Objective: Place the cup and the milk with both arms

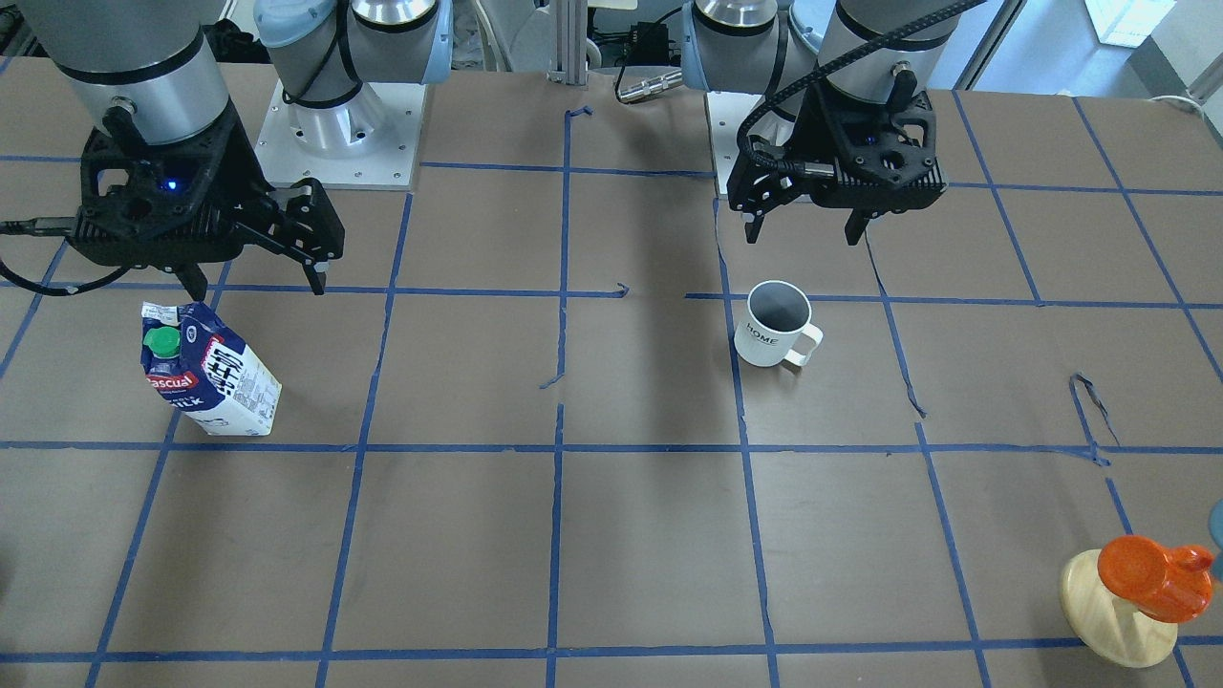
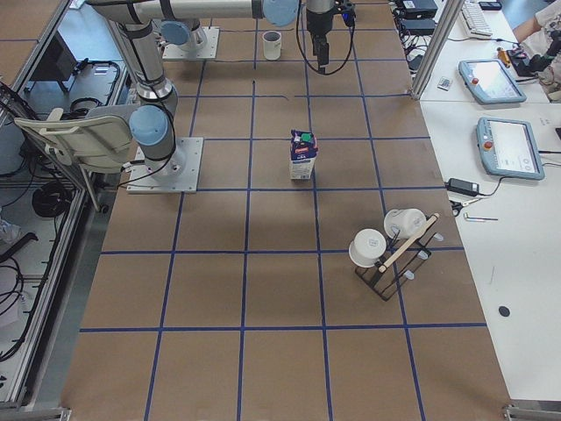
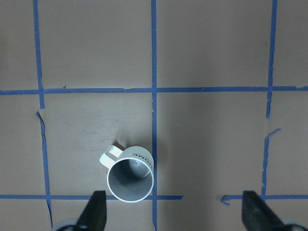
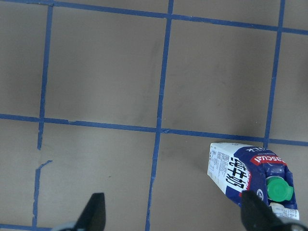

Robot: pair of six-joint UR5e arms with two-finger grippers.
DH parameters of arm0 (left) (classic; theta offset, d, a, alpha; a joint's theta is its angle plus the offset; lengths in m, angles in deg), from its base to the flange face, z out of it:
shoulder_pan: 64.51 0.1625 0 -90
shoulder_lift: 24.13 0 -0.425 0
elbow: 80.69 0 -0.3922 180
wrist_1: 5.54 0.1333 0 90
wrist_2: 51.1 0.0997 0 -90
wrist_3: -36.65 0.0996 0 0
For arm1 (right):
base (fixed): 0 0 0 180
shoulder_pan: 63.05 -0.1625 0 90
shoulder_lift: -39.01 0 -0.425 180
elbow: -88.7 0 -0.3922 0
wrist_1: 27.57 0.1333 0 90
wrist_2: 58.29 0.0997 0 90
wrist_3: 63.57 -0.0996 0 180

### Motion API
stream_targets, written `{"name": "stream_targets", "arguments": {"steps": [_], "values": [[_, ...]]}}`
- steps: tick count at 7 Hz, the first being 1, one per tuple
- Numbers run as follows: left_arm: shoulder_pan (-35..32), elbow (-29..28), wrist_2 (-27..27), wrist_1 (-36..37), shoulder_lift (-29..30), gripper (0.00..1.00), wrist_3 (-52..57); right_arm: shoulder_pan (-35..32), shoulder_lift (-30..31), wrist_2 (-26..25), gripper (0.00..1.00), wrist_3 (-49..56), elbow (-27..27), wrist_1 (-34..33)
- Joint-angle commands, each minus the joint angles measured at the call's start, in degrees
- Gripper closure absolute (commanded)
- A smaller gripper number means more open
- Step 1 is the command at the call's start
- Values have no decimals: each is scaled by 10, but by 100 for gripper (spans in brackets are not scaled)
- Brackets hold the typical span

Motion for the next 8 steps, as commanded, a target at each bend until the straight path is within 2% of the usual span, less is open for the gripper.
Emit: {"name": "stream_targets", "arguments": {"steps": [1,7,8], "values": [[0,0,0,0,0,0,0,1,1,1,0,0,1,-1],[4,5,-3,10,8,0,4,1,1,5,0,-19,1,0],[4,28,-3,11,8,0,-3,3,3,12,0,-31,-5,0]]}}
